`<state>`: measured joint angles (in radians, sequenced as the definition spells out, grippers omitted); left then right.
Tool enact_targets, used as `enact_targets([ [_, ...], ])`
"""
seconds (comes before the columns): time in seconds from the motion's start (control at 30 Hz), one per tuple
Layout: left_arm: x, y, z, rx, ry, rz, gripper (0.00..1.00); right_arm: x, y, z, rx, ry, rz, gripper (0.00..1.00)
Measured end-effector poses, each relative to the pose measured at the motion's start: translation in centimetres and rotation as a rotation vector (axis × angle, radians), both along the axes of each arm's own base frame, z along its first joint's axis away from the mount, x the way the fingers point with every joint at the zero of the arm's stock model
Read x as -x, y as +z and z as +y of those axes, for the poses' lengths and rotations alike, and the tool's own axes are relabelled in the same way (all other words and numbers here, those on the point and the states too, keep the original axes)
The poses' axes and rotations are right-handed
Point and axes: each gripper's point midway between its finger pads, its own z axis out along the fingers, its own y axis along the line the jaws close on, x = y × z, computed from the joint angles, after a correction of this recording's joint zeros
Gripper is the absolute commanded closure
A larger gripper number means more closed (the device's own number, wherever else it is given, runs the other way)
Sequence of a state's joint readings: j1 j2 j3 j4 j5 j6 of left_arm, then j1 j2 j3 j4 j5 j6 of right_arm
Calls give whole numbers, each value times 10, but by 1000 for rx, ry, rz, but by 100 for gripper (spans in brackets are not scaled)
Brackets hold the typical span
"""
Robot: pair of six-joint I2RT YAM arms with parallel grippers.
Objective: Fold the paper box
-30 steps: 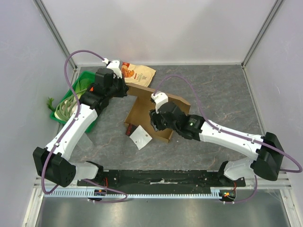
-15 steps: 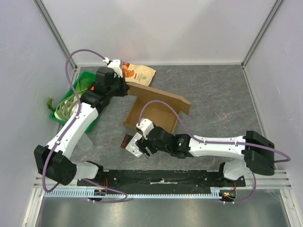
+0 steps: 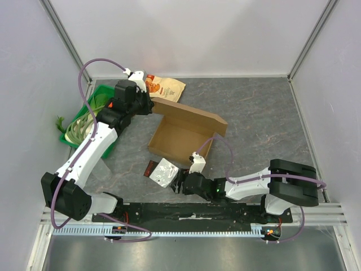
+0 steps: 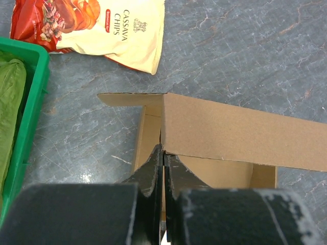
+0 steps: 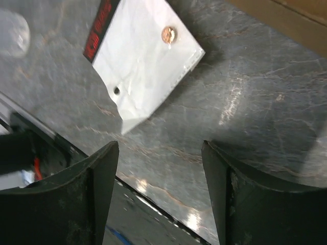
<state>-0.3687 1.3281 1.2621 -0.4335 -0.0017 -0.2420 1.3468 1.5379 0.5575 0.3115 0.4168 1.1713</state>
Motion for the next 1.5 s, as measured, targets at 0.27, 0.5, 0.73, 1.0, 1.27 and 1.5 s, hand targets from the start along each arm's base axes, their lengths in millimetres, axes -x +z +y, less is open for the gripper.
enact_targets([
  [0.27,-1,0,3,-3,5,-1,98,-13,1,15,-206,-268,79,36],
  [0.5,-2,-1,5,-2,10,0,98,-22,-2,31,-297,-394,88,45],
  [0.73,1,0,6,0,9,-3,98,-27,-5,33,-349,-480,106,54],
  [1.0,2,-1,5,3,2,0,98,-35,-9,31,-355,-557,87,66],
  [1.27,3,-1,5,3,2,0,98,-40,-18,30,-317,-566,61,100],
  [1.5,3,-2,5,2,3,0,98,-41,-14,29,-272,-523,8,100],
])
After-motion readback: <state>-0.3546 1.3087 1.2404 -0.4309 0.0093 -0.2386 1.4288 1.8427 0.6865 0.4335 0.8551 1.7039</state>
